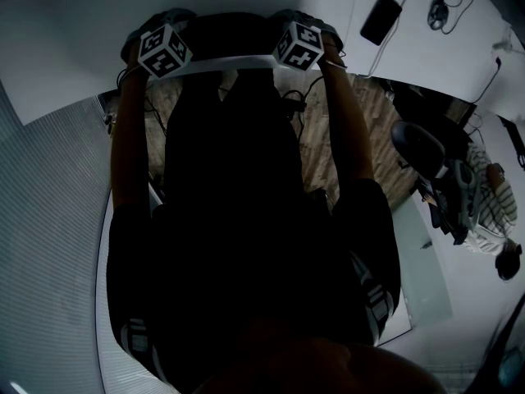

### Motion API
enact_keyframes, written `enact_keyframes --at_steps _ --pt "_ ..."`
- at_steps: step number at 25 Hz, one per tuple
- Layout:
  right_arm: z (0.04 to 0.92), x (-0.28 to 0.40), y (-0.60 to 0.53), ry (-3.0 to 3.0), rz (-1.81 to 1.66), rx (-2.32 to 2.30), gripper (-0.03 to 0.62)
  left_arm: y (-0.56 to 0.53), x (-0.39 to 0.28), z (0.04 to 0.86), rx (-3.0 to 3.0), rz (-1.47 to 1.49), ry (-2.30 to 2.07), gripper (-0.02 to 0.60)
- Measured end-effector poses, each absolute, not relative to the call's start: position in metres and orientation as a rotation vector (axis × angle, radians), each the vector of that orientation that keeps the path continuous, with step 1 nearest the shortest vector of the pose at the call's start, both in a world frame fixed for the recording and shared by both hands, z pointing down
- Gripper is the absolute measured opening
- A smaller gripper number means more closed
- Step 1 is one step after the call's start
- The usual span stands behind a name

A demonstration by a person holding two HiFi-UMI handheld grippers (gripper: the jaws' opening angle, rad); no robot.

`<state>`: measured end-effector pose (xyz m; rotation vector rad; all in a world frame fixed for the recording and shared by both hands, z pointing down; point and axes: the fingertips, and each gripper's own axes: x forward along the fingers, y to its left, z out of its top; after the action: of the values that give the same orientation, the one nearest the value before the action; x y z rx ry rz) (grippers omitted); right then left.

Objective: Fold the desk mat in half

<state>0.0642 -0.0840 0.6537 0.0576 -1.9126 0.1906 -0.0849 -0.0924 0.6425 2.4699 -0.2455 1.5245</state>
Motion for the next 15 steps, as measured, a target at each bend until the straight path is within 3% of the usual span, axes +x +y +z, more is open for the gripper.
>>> enact_keyframes --at_steps 15 --pt "0.6589 0.0684 -0.0930 -1.888 0.130 0.099 0.078 -0.0891 -0.0805 0.6457 2.466 1.512 -0.233 0.083"
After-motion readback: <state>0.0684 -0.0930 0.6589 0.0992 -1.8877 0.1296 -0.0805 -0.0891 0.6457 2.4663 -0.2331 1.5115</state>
